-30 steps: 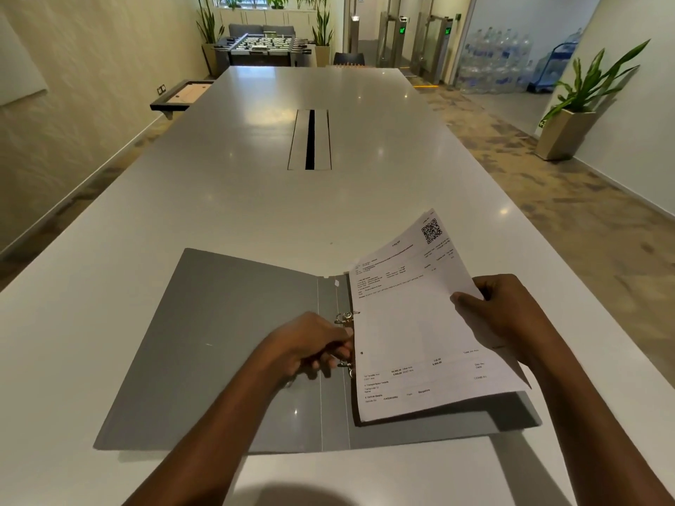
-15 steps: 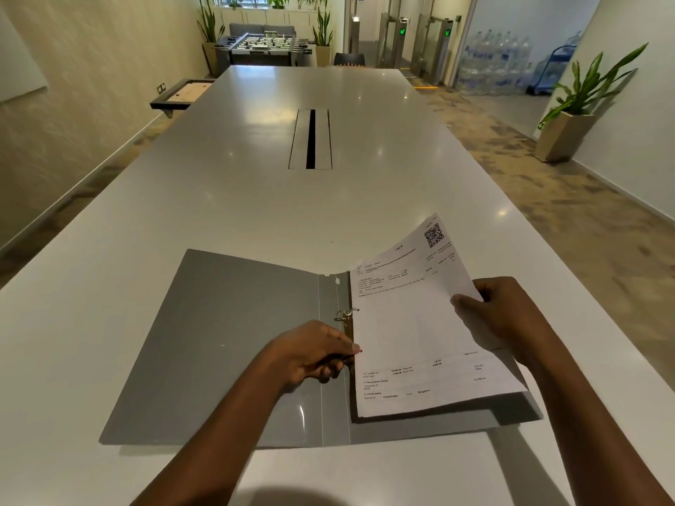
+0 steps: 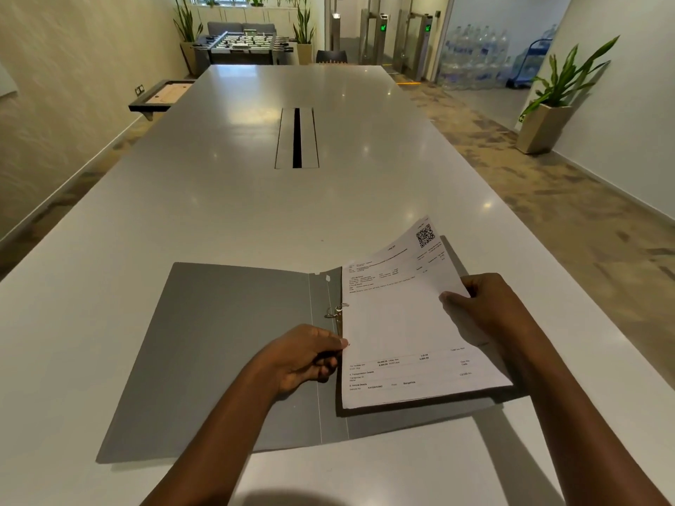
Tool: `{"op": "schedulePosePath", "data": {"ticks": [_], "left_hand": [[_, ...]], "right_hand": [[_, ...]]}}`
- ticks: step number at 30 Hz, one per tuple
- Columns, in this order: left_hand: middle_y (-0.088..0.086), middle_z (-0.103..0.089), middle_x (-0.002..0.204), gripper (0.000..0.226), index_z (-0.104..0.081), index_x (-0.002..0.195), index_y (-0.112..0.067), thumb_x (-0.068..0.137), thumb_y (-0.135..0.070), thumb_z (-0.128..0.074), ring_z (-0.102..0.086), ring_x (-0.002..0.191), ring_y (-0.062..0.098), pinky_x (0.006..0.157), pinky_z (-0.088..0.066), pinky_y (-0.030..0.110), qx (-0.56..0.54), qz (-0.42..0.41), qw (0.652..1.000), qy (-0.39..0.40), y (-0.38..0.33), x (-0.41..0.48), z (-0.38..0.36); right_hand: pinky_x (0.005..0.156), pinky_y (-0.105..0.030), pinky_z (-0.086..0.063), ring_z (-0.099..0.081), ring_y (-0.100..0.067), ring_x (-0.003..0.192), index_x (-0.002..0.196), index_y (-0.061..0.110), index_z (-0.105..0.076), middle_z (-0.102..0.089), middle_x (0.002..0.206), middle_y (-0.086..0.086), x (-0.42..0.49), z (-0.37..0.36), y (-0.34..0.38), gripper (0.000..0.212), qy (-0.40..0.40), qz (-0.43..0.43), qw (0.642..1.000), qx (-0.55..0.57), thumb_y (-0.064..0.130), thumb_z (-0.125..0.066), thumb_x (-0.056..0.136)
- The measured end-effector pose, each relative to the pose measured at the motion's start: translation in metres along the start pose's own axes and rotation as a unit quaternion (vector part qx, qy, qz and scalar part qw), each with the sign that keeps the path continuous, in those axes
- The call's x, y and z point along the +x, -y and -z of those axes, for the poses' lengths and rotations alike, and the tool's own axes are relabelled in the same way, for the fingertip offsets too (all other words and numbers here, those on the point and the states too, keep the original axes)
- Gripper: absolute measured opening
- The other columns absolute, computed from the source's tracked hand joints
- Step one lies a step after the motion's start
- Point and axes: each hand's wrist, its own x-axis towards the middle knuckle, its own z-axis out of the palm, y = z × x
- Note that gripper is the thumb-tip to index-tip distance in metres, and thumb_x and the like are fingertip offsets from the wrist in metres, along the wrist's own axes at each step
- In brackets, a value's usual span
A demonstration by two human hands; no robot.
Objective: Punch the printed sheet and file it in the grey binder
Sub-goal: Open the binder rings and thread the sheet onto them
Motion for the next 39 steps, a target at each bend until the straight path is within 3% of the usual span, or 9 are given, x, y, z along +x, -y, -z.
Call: {"op": "schedulePosePath", "data": {"ticks": [6,8,12,16,20,24,28,34,39], "left_hand": [[0.019,-0.074,0.088,0.026,-0.073,0.107,0.011,0.102,-0.013,-0.063,-0.062,0.066,0.018,0.065,-0.054,0.027,0.003,-0.034,0.999,0.002,0.002,-0.003,0.0],[0.022,-0.075,0.089,0.029,-0.071,0.11,0.013,0.102,-0.013,-0.063,-0.066,0.07,0.022,0.073,-0.06,0.033,0.002,-0.05,0.999,0.003,0.002,-0.003,-0.001],[0.026,-0.075,0.092,0.029,-0.069,0.113,0.014,0.102,-0.012,-0.064,-0.072,0.075,0.027,0.093,-0.062,0.048,-0.027,-0.053,0.998,0.02,0.005,-0.001,0.001],[0.027,-0.077,0.092,0.022,-0.074,0.104,0.008,0.099,-0.013,-0.069,-0.072,0.073,0.028,0.083,-0.065,0.043,0.035,-0.065,0.997,0.013,0.006,0.002,0.002],[0.022,-0.078,0.088,0.019,-0.077,0.1,0.004,0.098,-0.013,-0.07,-0.067,0.067,0.021,0.064,-0.06,0.029,0.082,-0.069,0.994,0.002,0.0,0.0,-0.001],[0.013,-0.076,0.08,0.018,-0.078,0.098,0.001,0.097,-0.015,-0.07,-0.063,0.06,0.014,0.057,-0.053,0.024,0.101,-0.055,0.993,-0.012,-0.003,0.001,-0.006],[0.013,-0.075,0.08,0.019,-0.078,0.097,0.002,0.097,-0.016,-0.071,-0.062,0.059,0.013,0.055,-0.051,0.023,0.109,-0.052,0.993,-0.001,-0.002,0.002,-0.007],[0.015,-0.075,0.083,0.017,-0.079,0.097,0.001,0.097,-0.013,-0.07,-0.063,0.063,0.015,0.058,-0.052,0.023,0.109,-0.057,0.992,0.02,0.0,-0.001,-0.005],[0.014,-0.076,0.082,0.013,-0.08,0.094,-0.001,0.093,-0.012,-0.075,-0.062,0.06,0.015,0.054,-0.051,0.023,0.107,-0.049,0.993,0.005,-0.001,-0.001,-0.008]], "right_hand": [[0.054,-0.029,-0.055,-0.069,-0.019,0.056,0.093,0.013,-0.078,-0.077,0.096,0.0,0.002,-0.003,-0.004,0.017,-0.007,-0.003,1.0,-0.009,0.019,-0.063,0.086],[0.051,-0.027,-0.054,-0.068,-0.019,0.056,0.093,0.012,-0.078,-0.078,0.102,-0.001,0.003,-0.003,-0.005,0.018,-0.007,-0.002,1.0,-0.01,0.019,-0.062,0.086],[0.045,-0.017,-0.046,-0.066,-0.017,0.056,0.112,0.011,-0.076,-0.075,0.12,-0.008,0.007,-0.006,-0.005,0.028,-0.001,-0.006,1.0,-0.024,0.02,-0.063,0.089],[0.044,-0.022,-0.051,-0.065,-0.015,0.046,0.091,0.012,-0.078,-0.078,0.098,-0.005,0.006,-0.006,-0.001,0.015,-0.008,-0.005,1.0,-0.023,0.017,-0.064,0.088],[0.052,-0.032,-0.055,-0.068,-0.024,0.054,0.08,0.009,-0.076,-0.077,0.089,-0.007,0.007,-0.006,-0.001,0.015,-0.025,-0.006,0.999,-0.035,0.018,-0.065,0.085],[0.058,-0.034,-0.055,-0.069,-0.024,0.064,0.084,0.01,-0.077,-0.074,0.089,-0.004,0.008,-0.005,-0.003,0.012,-0.035,-0.004,0.999,-0.029,0.017,-0.068,0.089],[0.053,-0.028,-0.051,-0.068,-0.023,0.061,0.083,0.011,-0.076,-0.076,0.09,-0.007,0.009,-0.005,-0.011,0.012,-0.03,-0.009,0.999,-0.021,0.017,-0.069,0.091],[0.055,-0.031,-0.055,-0.07,-0.025,0.063,0.1,0.008,-0.077,-0.077,0.098,-0.01,0.007,-0.004,-0.024,0.015,-0.015,-0.013,0.999,-0.025,0.019,-0.069,0.093],[0.05,-0.029,-0.054,-0.07,-0.028,0.059,0.101,0.008,-0.077,-0.076,0.096,-0.011,0.005,-0.002,-0.027,0.016,-0.012,-0.021,1.0,-0.005,0.02,-0.068,0.093]]}}
